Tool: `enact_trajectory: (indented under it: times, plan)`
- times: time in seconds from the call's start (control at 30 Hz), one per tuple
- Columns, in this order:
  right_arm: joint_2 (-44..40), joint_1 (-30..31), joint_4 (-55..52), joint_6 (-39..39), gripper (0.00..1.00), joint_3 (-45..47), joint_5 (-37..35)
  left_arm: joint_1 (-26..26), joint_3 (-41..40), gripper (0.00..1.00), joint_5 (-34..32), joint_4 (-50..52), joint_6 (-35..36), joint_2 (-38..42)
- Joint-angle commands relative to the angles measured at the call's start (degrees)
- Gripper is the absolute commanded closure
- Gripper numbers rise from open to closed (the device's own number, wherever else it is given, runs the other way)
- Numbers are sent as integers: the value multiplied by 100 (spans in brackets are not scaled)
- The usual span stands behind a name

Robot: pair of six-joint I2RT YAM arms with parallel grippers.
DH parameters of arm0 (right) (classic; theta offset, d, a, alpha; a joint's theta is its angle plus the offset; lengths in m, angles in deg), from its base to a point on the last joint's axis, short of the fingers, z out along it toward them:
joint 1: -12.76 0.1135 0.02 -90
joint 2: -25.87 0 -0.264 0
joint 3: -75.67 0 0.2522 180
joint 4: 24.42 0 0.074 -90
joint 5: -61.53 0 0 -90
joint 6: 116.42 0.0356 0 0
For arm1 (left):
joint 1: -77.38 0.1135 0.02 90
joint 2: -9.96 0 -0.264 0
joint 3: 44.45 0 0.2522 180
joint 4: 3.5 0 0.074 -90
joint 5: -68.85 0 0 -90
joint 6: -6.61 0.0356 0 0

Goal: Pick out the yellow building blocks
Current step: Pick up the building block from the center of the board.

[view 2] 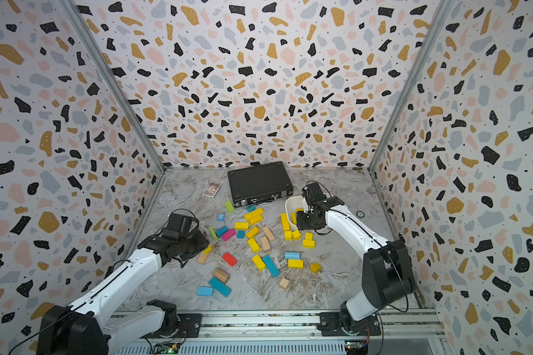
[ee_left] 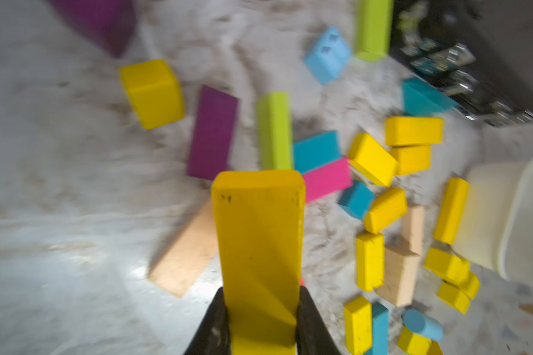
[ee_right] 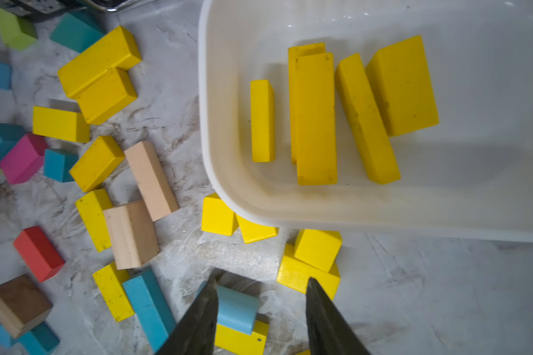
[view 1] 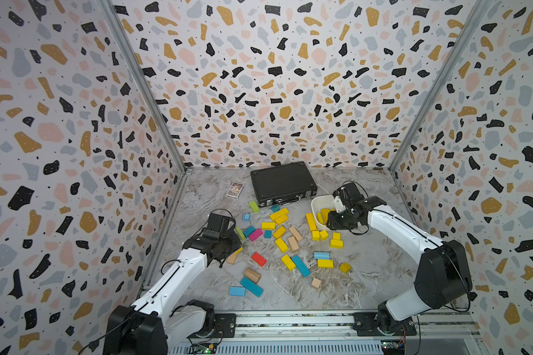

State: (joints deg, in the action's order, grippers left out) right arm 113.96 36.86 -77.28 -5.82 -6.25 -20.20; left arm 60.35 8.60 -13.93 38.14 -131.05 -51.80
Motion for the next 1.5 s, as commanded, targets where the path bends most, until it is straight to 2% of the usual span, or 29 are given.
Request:
enact_trajectory:
  times: [0.0, 0.17, 0.37, 0.53, 0.87, 1.07, 1.13, 1.27, 1.4, 1.47]
  plan:
    - [-268, 101, -29, 265, 52, -293, 603, -532, 285, 100, 323, -1101, 567, 56]
    - [-515, 129, -106, 407, 52, -474, 1100, -1366, 445, 96, 357, -1950, 1251, -155]
    - [-583, 379, -81, 645, 52, -941, 1554, -1924, 523, 96, 480, -2476, 1635, -403]
    - [-553, 748, 172, 1110, 50, -1130, 1733, -2346, 675, 97, 334, -2603, 1991, -495]
    - [-252, 1581, 296, 1174, 47, -1335, 1592, -2576, 745, 97, 315, -2697, 2094, -611]
    - [24, 1732, 420, 1288, 47, -1456, 1608, -2672, 710, 97, 291, -2776, 2066, -609]
    - [154, 1773, 366, 1289, 50, -1570, 1563, -2682, 712, 97, 254, -2786, 2051, -618]
    - [319, 1793, 358, 1323, 63, -1681, 1454, -2690, 725, 97, 183, -2797, 2041, -625]
    - [418, 1791, 333, 1333, 80, -1778, 1406, -2684, 759, 95, 77, -2783, 2048, -635]
    - [428, 1791, 337, 1350, 88, -1797, 1376, -2682, 769, 91, 4, -2761, 2063, -636]
